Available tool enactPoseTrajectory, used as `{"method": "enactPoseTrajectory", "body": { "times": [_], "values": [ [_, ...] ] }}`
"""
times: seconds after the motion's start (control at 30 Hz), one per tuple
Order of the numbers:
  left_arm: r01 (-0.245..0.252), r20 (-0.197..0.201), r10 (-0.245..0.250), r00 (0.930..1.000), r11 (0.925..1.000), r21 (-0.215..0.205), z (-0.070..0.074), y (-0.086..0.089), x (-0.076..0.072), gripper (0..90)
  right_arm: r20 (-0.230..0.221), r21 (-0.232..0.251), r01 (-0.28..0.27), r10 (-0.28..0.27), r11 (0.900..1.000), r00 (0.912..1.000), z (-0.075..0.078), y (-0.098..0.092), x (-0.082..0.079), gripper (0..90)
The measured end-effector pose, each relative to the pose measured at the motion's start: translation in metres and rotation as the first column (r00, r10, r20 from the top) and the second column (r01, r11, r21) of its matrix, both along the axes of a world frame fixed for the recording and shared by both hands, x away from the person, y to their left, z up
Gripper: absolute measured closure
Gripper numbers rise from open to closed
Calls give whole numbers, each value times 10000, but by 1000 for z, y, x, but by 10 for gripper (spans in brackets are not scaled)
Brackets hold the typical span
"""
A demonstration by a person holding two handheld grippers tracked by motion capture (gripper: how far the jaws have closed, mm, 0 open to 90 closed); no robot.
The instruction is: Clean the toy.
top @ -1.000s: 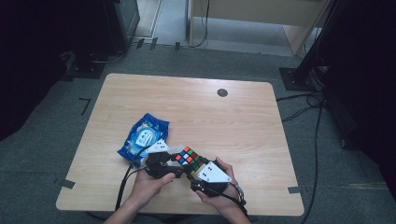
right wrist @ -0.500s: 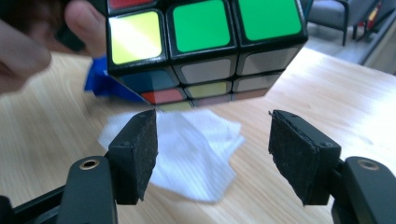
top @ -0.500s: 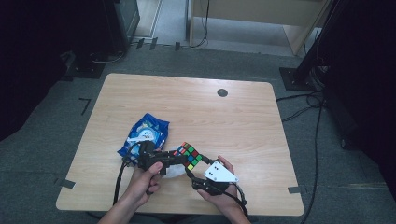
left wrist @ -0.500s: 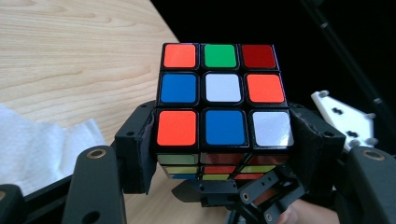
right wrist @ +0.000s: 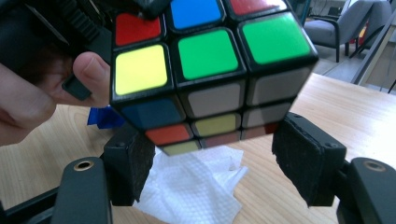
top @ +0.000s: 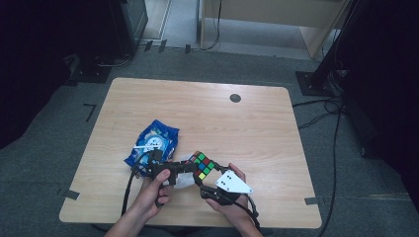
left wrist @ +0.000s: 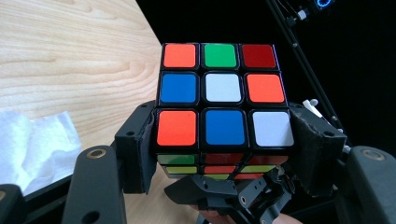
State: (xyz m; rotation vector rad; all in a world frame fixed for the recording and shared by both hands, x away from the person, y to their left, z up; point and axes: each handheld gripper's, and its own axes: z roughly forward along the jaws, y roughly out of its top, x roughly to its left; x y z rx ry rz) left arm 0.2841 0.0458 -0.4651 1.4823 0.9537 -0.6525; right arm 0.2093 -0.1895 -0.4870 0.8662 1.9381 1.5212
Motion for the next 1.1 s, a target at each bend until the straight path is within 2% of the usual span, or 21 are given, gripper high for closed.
{"method": "enactPoseTrajectory", "body": {
  "times": [0.1, 0.33, 0.4, 0.47, 0.53, 0.6, 0.67, 0.7, 0.73, 0.77, 0.8, 0.83, 0.87, 0.9, 1.0, 1.03, 1.07, 1.1],
  "values": [
    [122, -91, -123, 9999, 9998, -175, -1, 0, 1, 344, 189, -36, 105, -104, 9999, 9998, 2, 1, -2, 312],
    [133, -69, -133, 9999, 9999, -7, -2, -1, 0, 344, 160, -50, 80, -79, 10000, 9998, 2, 1, -2, 311],
    [131, 195, -133, 9997, 9998, 122, 0, 0, 0, 344, 121, -180, 3, -1, 9998, 9999, 3, 1, -2, 334],
    [149, 724, -177, 9972, 9991, 390, 5, -1, -2, 342, 139, -405, -42, 48, 9992, 9999, 6, 2, -3, 343],
    [79, 867, -121, 9962, 9988, 487, 6, -2, -3, 341, 172, -498, 4, 5, 9988, 9999, 7, 3, -4, 344],
    [-265, 1566, 67, 9876, 9919, 1242, 10, -3, -6, 311, 181, -854, 86, -71, 9963, 9998, 8, 4, -4, 344],
    [-749, 2291, 271, 9730, 9763, 2029, 14, -4, -9, 282, 114, -1234, 248, -236, 9920, 9997, 6, 5, -4, 345],
    [-749, 2291, 271, 9730, 9763, 2029, 14, -4, -9, 278, 90, -1398, 268, -258, 9898, 9996, 5, 5, -3, 345],
    [-1106, 2870, 342, 9573, 9608, 2543, 19, -5, -13, 280, -14, -1507, 269, -274, 9882, 9996, 4, 6, -4, 345],
    [-1106, 2870, 342, 9573, 9608, 2543, 19, -5, -13, 284, -14, -1507, 269, -274, 9882, 9996, 4, 6, -4, 345],
    [-1166, 3038, 326, 9522, 9578, 2627, 21, -5, -13, 325, 12, -1725, 204, -205, 9848, 9998, 4, 7, -4, 345],
    [-1125, 3121, 258, 9497, 9581, 2633, 22, -3, -14, 353, 50, -1821, 202, -196, 9831, 9998, 4, 7, -5, 346],
    [-1125, 3121, 258, 9497, 9581, 2633, 22, -3, -14, 365, 50, -1821, 202, -196, 9831, 9998, 4, 7, -5, 346],
    [-1039, 3061, 248, 9517, 9640, 2449, 22, -1, -12, 392, 89, -1931, 238, -225, 9809, 9997, 5, 8, -6, 346],
    [-1027, 3104, 228, 9503, 9644, 2435, 22, 1, -12, 456, 114, -2026, 282, -265, 9789, 9996, 6, 7, -7, 347],
    [-1030, 3220, 178, 9466, 9628, 2496, 22, 1, -13, 456, 153, -2130, 299, -273, 9766, 9995, 6, 7, -8, 346],
    [-1097, 3449, 105, 9386, 9568, 2693, 23, 0, -14, 491, 164, -2240, 245, -214, 9743, 9996, 6, 7, -8, 347],
    [-1156, 3574, 67, 9339, 9517, 2843, 24, 0, -15, 495, 161, -2272, 213, -181, 9736, 9997, 6, 7, -9, 347]
  ]
}}
